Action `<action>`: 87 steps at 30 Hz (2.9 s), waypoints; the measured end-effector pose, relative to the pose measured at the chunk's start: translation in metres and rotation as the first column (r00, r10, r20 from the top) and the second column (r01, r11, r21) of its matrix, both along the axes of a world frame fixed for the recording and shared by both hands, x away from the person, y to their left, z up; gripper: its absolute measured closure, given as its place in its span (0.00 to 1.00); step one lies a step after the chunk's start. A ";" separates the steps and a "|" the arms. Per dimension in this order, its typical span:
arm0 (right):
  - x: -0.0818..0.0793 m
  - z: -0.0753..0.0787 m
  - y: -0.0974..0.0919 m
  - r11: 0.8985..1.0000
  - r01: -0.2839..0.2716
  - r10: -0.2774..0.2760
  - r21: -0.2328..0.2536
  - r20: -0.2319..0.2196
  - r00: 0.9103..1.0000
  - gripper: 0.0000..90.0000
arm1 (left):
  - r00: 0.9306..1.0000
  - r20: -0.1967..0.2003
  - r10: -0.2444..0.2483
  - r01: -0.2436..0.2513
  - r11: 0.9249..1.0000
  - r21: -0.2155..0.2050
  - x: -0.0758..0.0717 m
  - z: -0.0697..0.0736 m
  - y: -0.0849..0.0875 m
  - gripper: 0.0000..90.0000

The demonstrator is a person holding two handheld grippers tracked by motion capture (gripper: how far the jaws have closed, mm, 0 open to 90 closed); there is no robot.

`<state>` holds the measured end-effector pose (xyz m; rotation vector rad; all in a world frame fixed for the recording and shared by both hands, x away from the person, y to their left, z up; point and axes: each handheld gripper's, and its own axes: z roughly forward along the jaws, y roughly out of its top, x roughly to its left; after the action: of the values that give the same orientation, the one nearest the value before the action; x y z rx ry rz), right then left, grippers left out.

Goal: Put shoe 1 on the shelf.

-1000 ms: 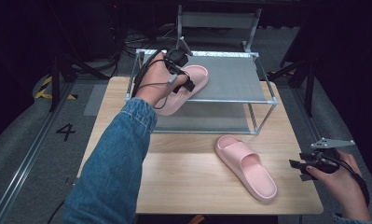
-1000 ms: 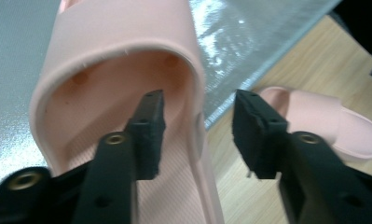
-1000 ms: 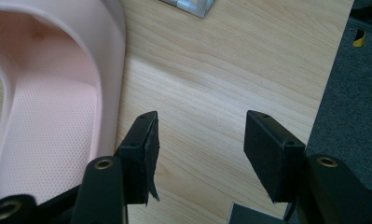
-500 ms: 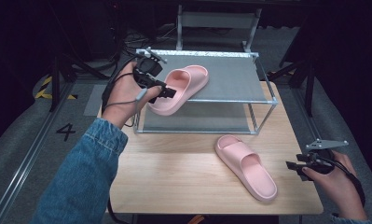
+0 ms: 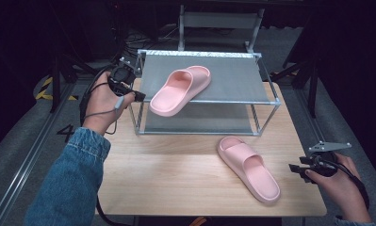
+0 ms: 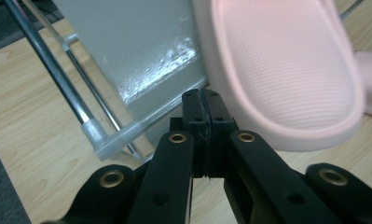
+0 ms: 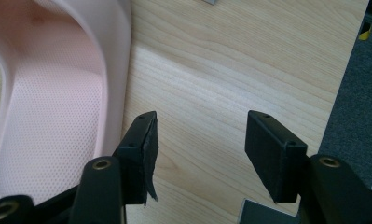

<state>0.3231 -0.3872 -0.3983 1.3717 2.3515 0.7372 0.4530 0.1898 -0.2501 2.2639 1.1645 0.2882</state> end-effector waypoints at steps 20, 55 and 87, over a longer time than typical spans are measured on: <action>-0.001 -0.001 0.000 1.000 -0.005 0.005 0.000 -0.001 1.000 0.49 | 0.994 -0.058 -0.094 0.091 0.994 -0.058 -0.008 -0.013 -0.024 1.00; 0.001 -0.004 0.007 1.000 -0.027 0.027 -0.014 -0.012 1.000 0.49 | 0.940 -0.070 -0.334 0.326 0.939 -0.108 -0.049 -0.012 -0.113 1.00; 0.003 -0.010 0.020 0.996 -0.080 0.079 -0.040 -0.030 0.996 0.48 | 0.976 0.156 -0.154 0.185 0.961 -0.205 0.013 -0.038 -0.135 0.44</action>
<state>0.3264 -0.3669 -0.4081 1.2861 2.4420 0.6910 0.4655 0.0551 -0.2886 2.0980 0.8783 0.2339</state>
